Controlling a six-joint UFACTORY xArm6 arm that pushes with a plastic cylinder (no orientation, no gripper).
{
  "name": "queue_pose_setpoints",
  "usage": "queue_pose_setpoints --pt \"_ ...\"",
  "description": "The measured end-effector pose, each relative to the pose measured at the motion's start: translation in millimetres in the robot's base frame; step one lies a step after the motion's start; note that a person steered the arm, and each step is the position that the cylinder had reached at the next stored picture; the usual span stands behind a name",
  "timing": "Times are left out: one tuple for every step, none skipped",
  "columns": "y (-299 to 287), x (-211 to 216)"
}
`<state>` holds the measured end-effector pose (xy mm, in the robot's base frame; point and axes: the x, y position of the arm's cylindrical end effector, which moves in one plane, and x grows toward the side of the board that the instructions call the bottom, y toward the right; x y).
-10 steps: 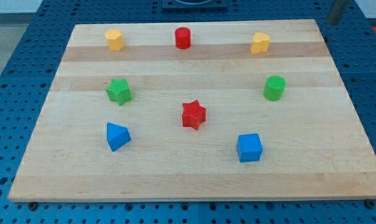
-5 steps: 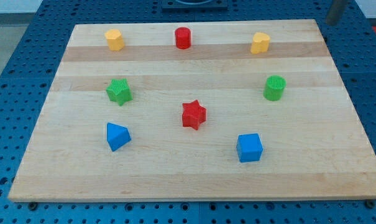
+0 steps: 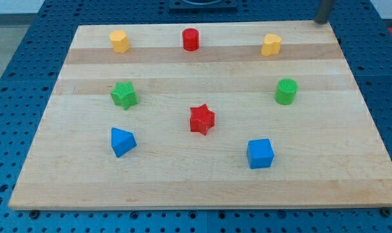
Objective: Move your arm to the top center
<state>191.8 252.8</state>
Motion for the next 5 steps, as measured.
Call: queue_pose_setpoints --pt "-17 1" --pt "-75 1" --pt "-152 2" --pt "-232 2" --pt "-297 2"
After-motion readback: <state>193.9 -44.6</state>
